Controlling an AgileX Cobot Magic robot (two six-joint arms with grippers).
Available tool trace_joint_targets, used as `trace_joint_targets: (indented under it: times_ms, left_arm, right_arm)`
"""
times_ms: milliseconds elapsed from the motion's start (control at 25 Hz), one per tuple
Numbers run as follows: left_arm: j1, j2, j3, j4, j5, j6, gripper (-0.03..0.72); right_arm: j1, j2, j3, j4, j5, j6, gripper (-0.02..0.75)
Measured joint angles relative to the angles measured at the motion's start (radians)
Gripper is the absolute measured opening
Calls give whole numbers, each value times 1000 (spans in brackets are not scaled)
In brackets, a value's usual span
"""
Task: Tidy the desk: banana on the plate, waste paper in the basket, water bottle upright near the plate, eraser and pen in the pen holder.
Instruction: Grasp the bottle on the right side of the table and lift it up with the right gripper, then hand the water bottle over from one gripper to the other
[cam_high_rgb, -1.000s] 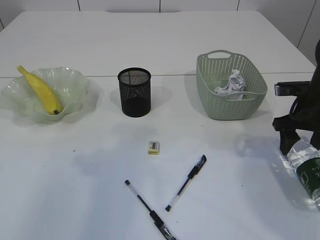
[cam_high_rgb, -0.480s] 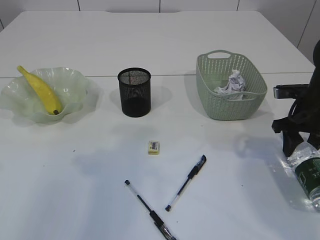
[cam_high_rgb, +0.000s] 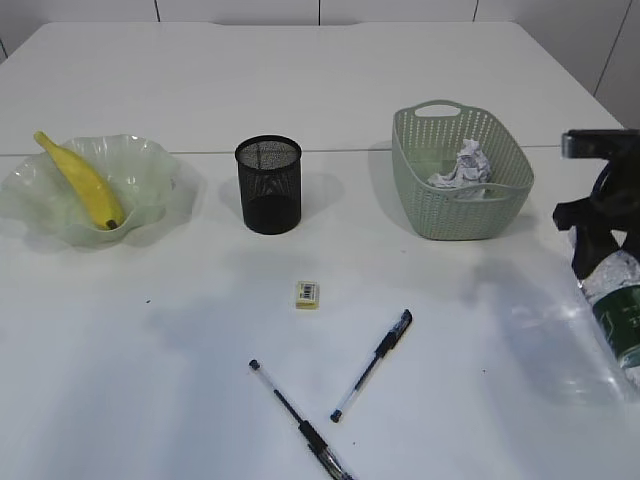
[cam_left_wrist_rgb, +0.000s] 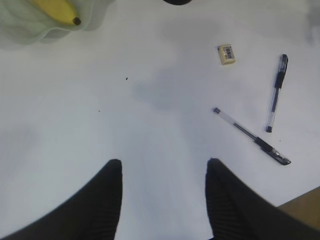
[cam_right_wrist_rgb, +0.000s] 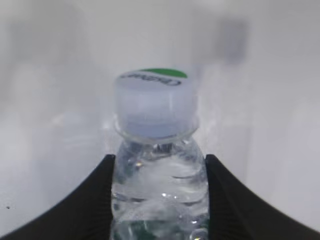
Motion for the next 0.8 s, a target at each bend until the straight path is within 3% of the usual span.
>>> trace_joint_targets:
  times_ms: [280, 800]
  left_arm:
    - [0, 0, 0, 0, 0, 0, 382]
    - [0, 0, 0, 0, 0, 0, 382]
  right_arm:
    - [0, -222, 67, 8, -2, 0, 354]
    - [0, -761, 379, 59, -76, -21, 354]
